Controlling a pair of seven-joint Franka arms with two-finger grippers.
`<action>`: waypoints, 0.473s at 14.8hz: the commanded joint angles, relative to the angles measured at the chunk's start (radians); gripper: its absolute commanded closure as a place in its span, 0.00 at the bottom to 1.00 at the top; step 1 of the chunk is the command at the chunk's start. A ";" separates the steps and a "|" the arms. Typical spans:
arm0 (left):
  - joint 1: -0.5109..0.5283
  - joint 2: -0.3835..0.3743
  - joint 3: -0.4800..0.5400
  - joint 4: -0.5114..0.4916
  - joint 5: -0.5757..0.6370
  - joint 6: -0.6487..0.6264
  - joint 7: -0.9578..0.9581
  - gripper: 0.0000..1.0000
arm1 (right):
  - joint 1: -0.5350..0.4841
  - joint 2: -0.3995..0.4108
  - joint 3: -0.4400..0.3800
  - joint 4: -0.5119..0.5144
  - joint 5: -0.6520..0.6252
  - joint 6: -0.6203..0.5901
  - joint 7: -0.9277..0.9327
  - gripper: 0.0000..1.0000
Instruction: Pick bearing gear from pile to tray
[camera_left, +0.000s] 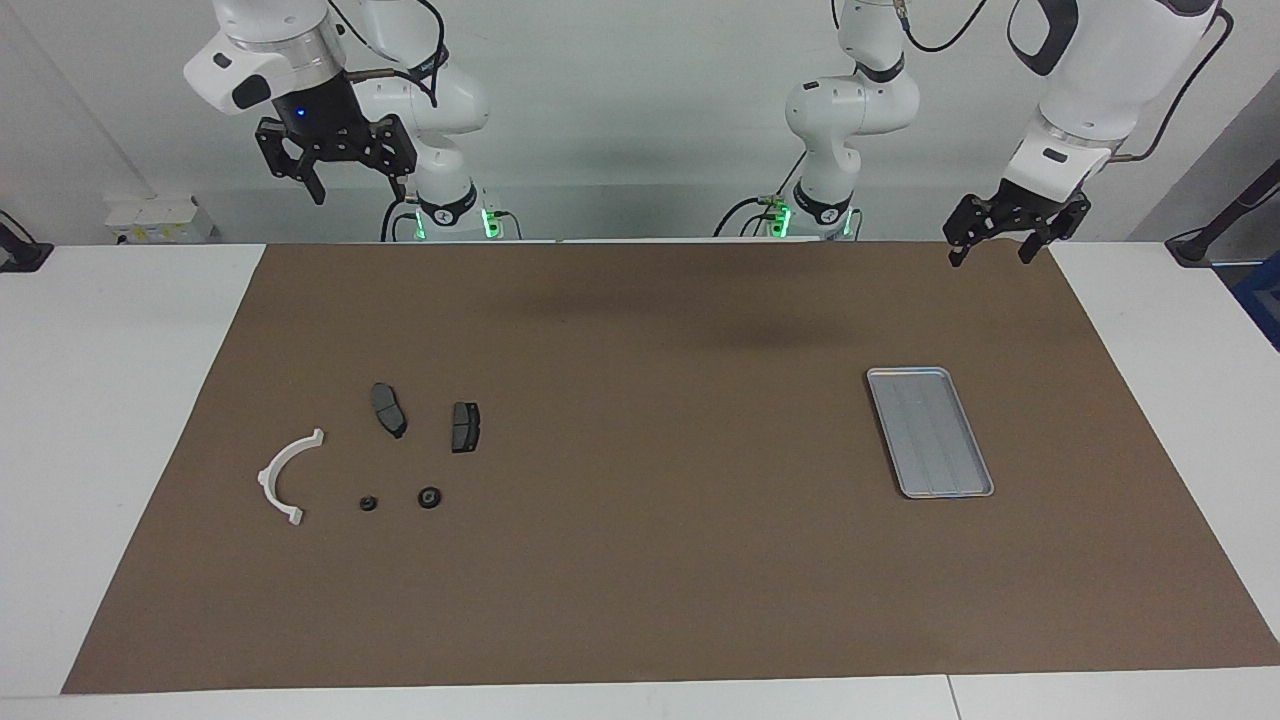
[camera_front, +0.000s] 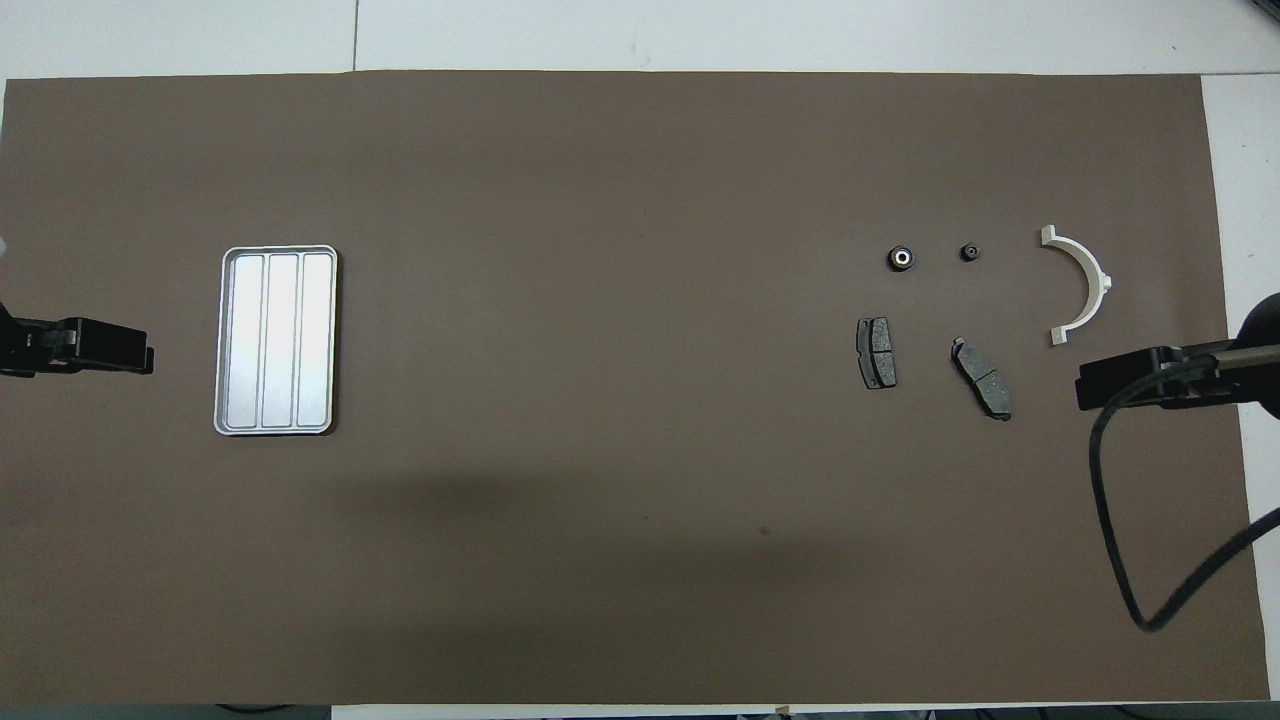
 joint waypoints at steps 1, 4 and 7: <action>-0.006 -0.050 0.005 -0.065 -0.014 0.034 0.017 0.00 | -0.010 -0.035 0.001 -0.046 0.018 0.003 0.013 0.00; -0.005 -0.050 0.005 -0.065 -0.014 0.032 0.003 0.00 | -0.010 -0.053 0.001 -0.105 0.013 0.066 0.008 0.00; 0.001 -0.048 0.005 -0.065 -0.014 0.037 0.001 0.00 | -0.010 -0.047 0.001 -0.174 0.012 0.157 0.007 0.00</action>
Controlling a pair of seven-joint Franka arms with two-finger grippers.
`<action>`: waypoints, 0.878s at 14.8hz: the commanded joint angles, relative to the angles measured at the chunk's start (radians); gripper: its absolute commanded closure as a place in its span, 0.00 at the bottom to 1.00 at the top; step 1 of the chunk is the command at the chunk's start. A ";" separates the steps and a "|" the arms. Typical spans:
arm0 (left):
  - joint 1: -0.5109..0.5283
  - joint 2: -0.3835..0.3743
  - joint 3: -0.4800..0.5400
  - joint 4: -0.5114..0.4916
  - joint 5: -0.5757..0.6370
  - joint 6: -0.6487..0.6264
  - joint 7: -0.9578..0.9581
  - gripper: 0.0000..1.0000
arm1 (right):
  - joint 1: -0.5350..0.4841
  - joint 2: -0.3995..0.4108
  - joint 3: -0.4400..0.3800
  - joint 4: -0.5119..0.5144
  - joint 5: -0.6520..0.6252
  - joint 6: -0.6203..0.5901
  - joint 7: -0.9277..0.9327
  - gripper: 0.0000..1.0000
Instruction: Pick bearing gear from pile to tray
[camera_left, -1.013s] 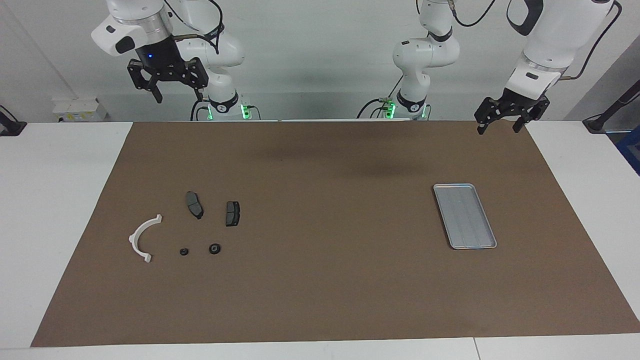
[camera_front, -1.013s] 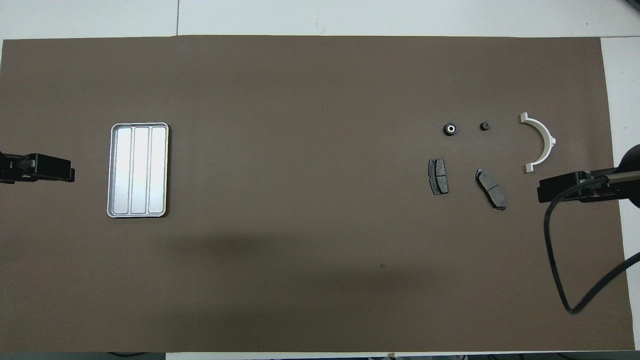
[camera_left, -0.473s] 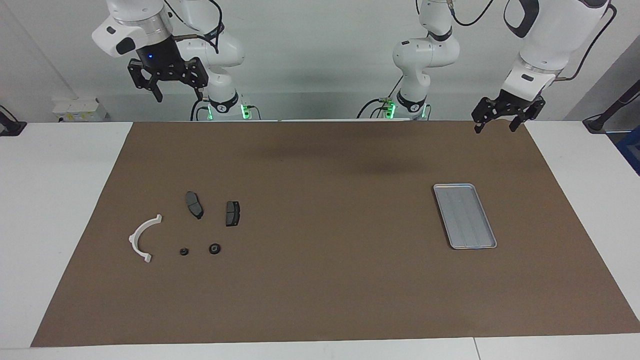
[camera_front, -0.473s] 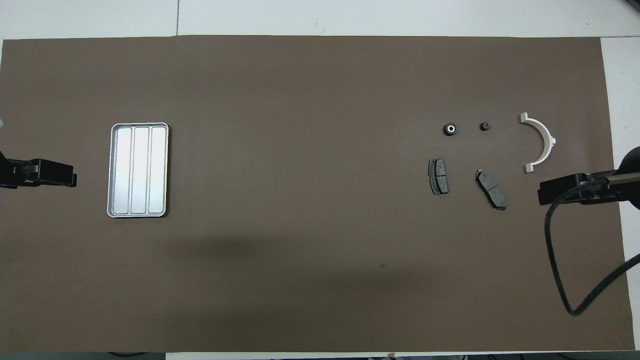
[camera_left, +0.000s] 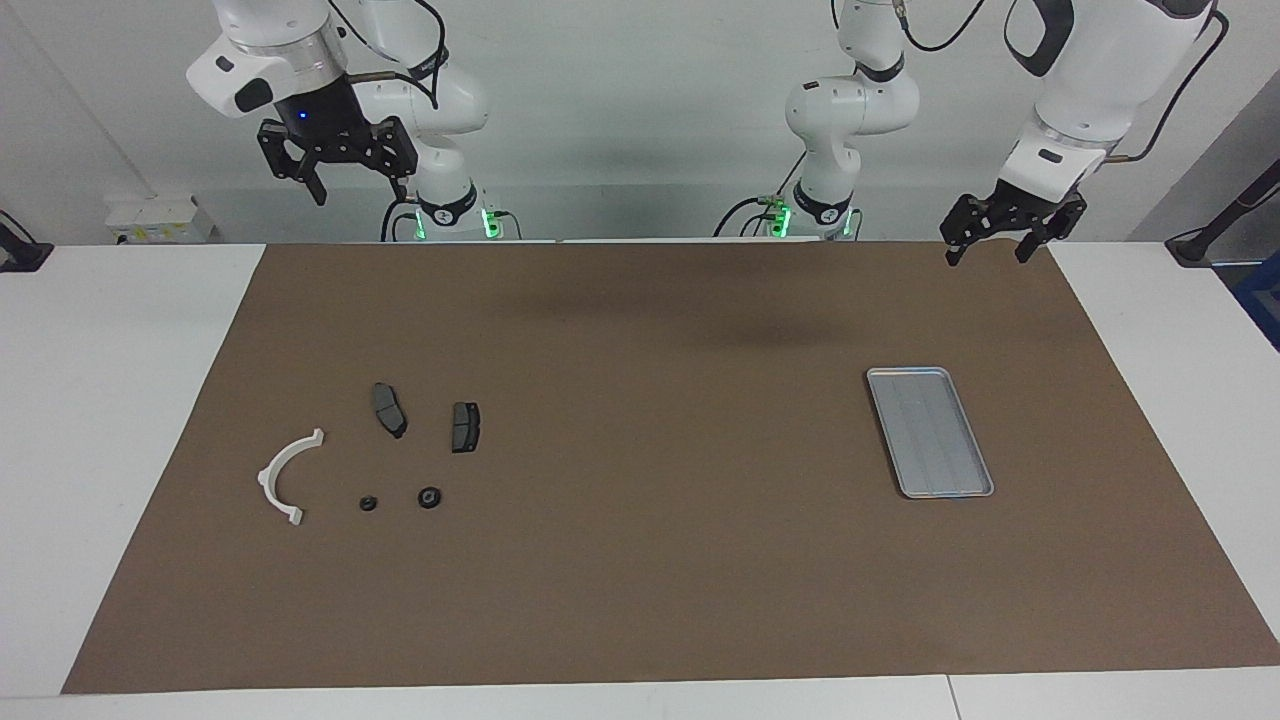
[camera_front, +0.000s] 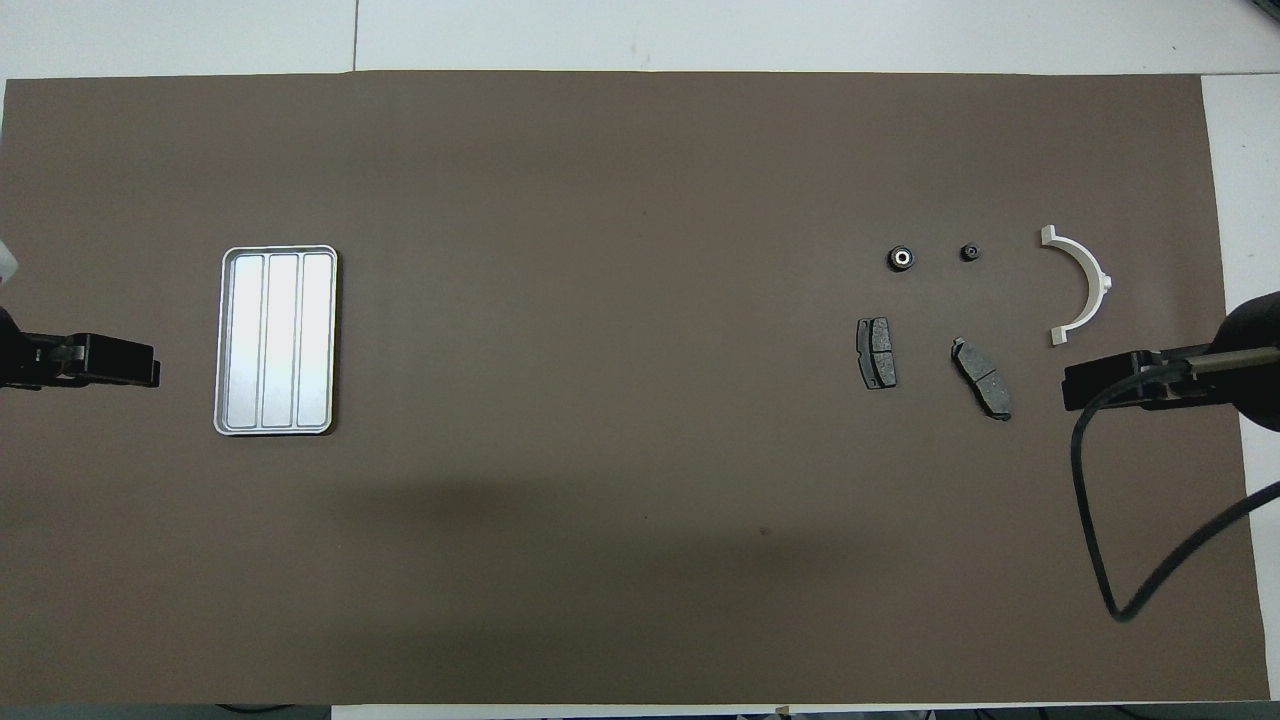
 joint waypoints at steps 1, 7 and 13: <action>0.002 -0.037 0.005 -0.046 -0.013 0.032 0.000 0.00 | -0.012 -0.025 0.001 -0.120 0.012 0.115 0.013 0.00; -0.002 -0.050 0.005 -0.082 -0.013 0.090 -0.002 0.00 | -0.010 0.134 0.001 -0.208 0.009 0.359 0.013 0.00; -0.008 -0.072 0.005 -0.170 -0.013 0.192 -0.005 0.00 | 0.005 0.371 0.001 -0.196 -0.040 0.599 0.114 0.00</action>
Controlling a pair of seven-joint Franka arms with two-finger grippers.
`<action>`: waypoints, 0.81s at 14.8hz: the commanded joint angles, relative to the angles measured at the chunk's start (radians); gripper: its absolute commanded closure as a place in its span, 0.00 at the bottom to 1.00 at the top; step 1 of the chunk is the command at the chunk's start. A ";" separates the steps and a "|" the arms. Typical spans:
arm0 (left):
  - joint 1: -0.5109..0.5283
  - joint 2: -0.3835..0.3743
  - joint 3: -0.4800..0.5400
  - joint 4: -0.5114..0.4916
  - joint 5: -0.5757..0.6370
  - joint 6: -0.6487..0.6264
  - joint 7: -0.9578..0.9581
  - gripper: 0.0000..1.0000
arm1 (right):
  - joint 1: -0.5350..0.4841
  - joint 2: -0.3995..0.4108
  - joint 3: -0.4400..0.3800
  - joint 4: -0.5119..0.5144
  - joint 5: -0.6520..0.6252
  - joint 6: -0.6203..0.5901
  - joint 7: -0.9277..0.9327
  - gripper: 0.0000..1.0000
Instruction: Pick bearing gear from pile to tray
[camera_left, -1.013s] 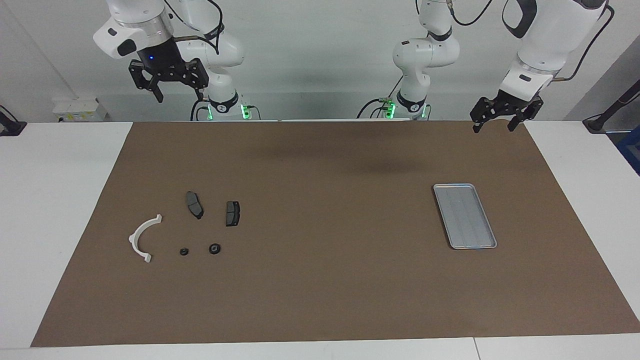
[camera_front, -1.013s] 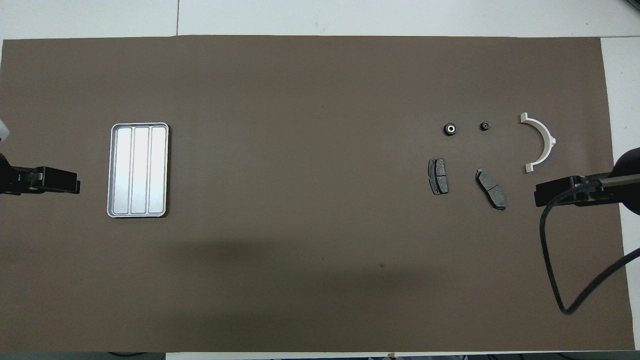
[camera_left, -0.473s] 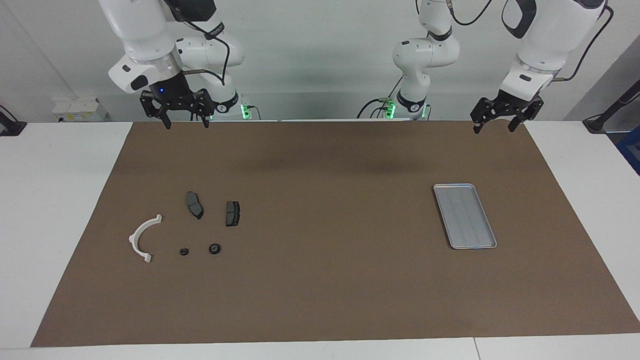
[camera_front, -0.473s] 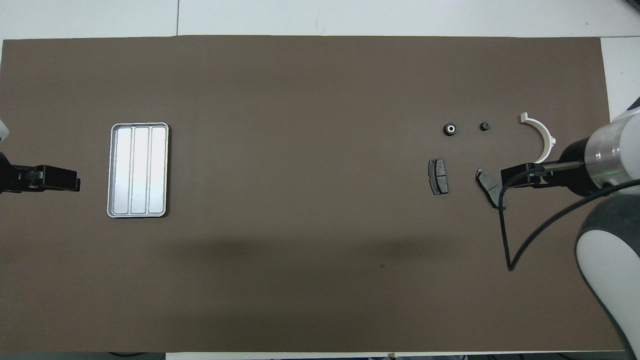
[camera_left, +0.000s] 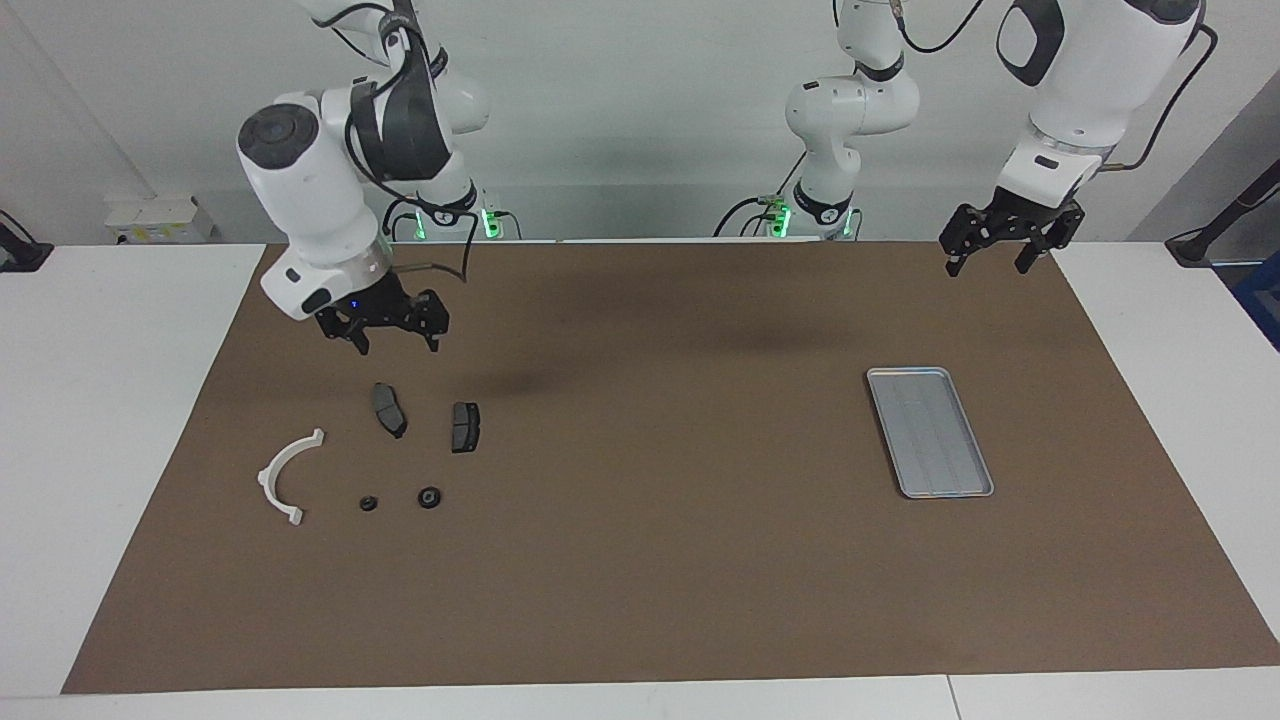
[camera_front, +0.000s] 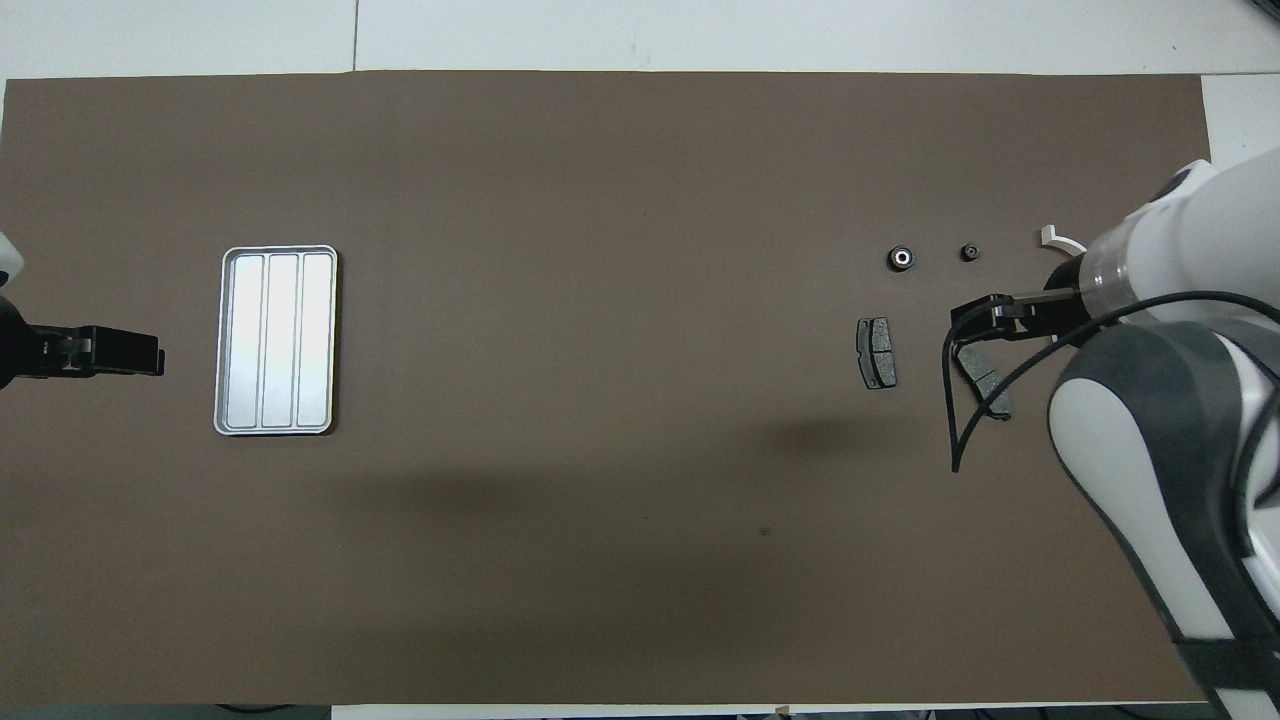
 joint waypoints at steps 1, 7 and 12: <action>-0.008 -0.045 0.004 -0.066 -0.013 0.046 -0.009 0.00 | 0.008 0.094 0.004 0.019 -0.033 0.102 0.112 0.00; -0.006 -0.045 0.004 -0.069 -0.013 0.047 -0.011 0.00 | 0.011 0.259 0.004 0.107 -0.078 0.181 0.220 0.00; -0.002 -0.046 0.004 -0.107 -0.014 0.077 -0.011 0.00 | 0.017 0.363 0.004 0.180 -0.166 0.182 0.318 0.00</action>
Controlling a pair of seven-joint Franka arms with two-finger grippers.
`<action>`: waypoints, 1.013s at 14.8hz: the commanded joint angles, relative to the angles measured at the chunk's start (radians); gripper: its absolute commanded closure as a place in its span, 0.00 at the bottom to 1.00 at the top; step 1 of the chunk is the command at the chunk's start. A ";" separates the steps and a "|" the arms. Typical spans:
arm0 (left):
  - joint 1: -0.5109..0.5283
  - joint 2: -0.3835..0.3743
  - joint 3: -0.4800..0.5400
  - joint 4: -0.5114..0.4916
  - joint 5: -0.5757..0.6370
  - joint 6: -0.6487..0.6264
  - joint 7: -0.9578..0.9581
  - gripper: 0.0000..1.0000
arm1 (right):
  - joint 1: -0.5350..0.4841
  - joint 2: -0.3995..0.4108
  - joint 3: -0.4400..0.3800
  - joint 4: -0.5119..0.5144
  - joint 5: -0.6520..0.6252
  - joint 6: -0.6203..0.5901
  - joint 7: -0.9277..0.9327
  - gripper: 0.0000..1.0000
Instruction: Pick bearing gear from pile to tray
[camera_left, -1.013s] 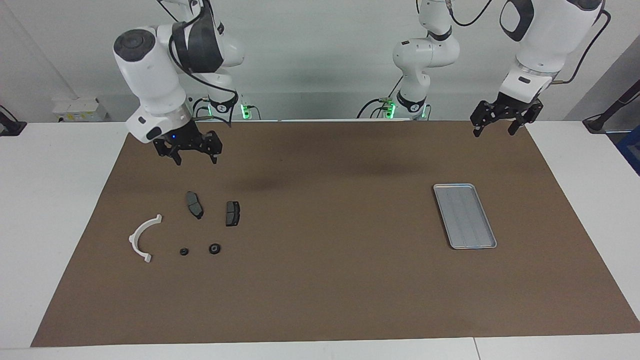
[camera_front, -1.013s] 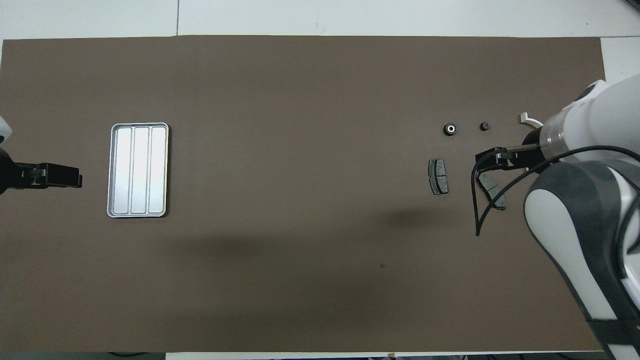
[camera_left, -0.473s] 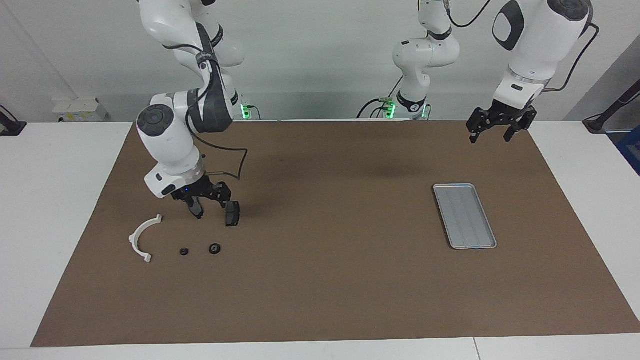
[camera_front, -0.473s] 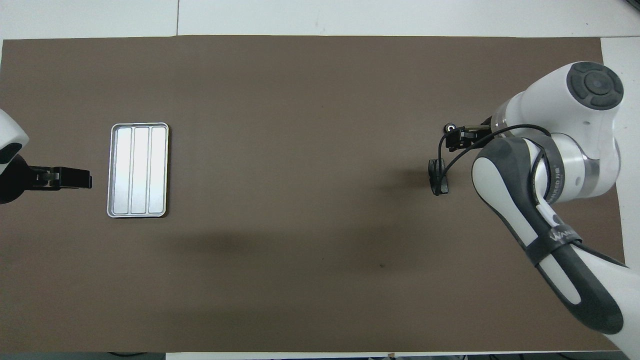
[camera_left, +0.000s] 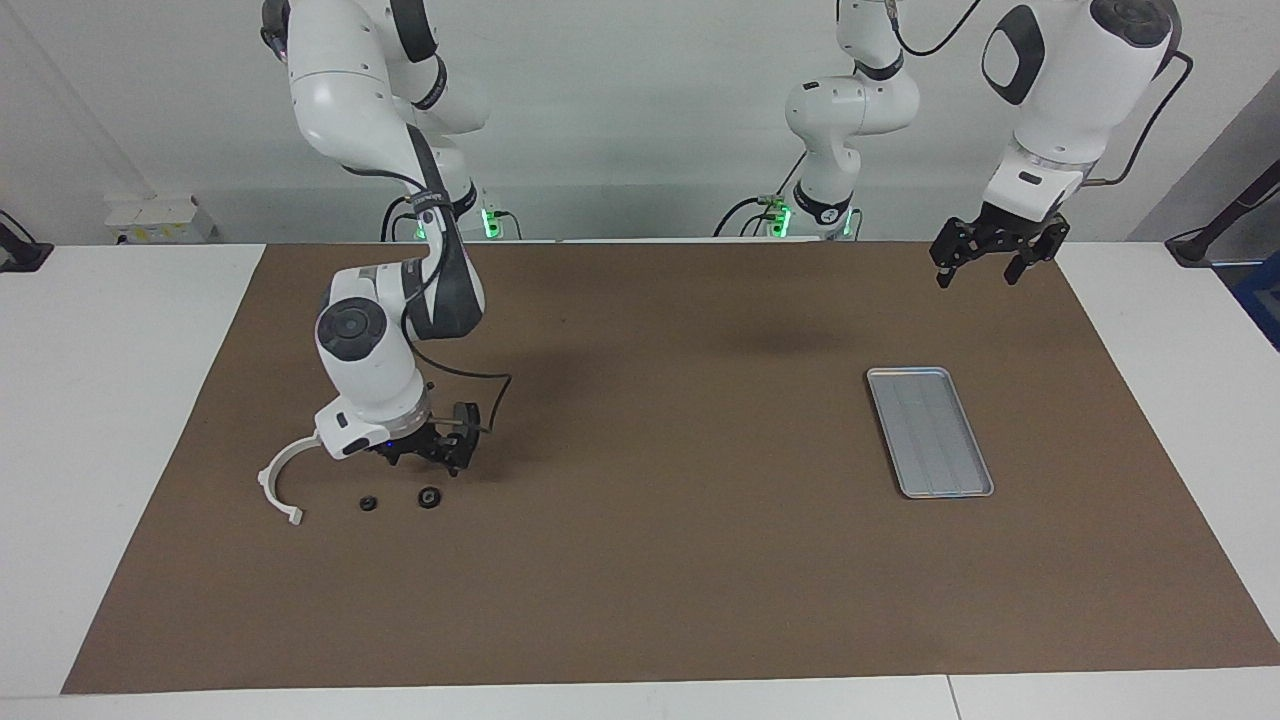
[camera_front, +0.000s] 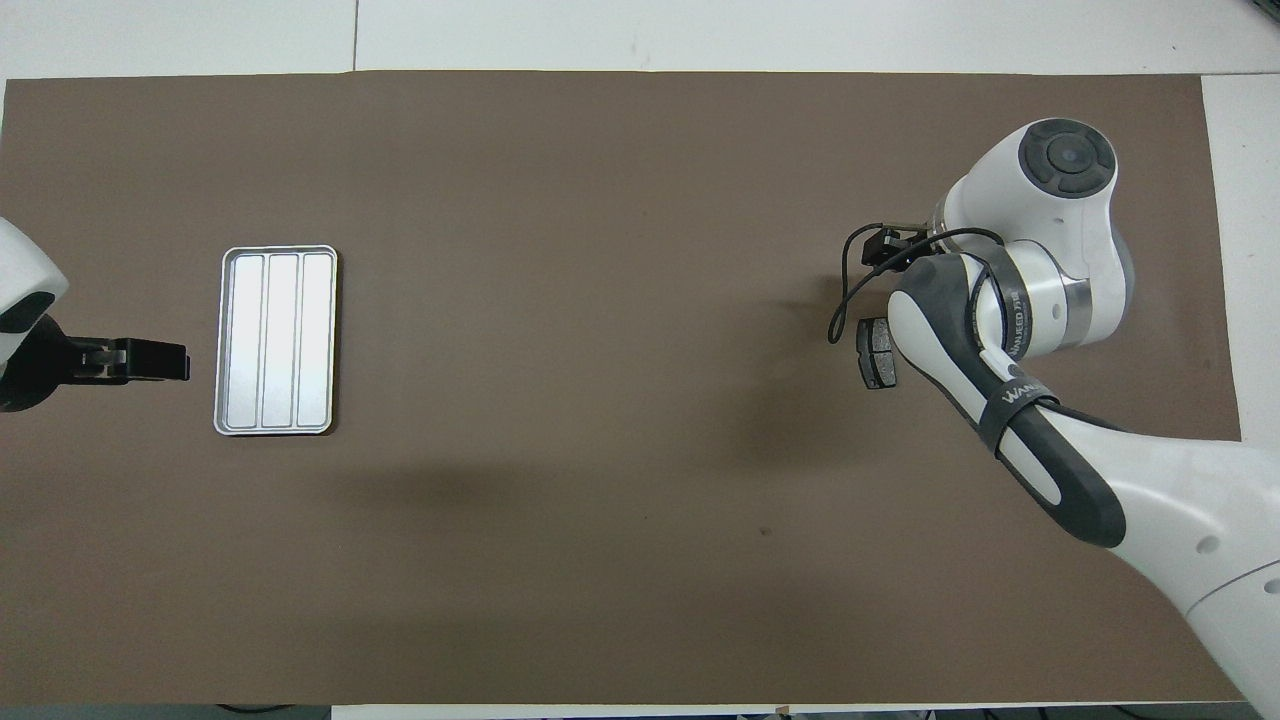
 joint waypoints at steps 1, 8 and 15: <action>-0.001 -0.037 0.005 -0.058 -0.012 0.046 -0.007 0.00 | 0.001 0.054 0.004 0.045 -0.034 -0.002 0.039 0.00; 0.000 -0.037 0.005 -0.075 -0.012 0.065 -0.007 0.00 | -0.010 0.088 0.004 0.067 -0.051 0.021 0.042 0.00; -0.001 -0.037 0.005 -0.084 -0.012 0.079 -0.008 0.00 | -0.013 0.105 0.004 0.085 -0.045 0.049 0.078 0.01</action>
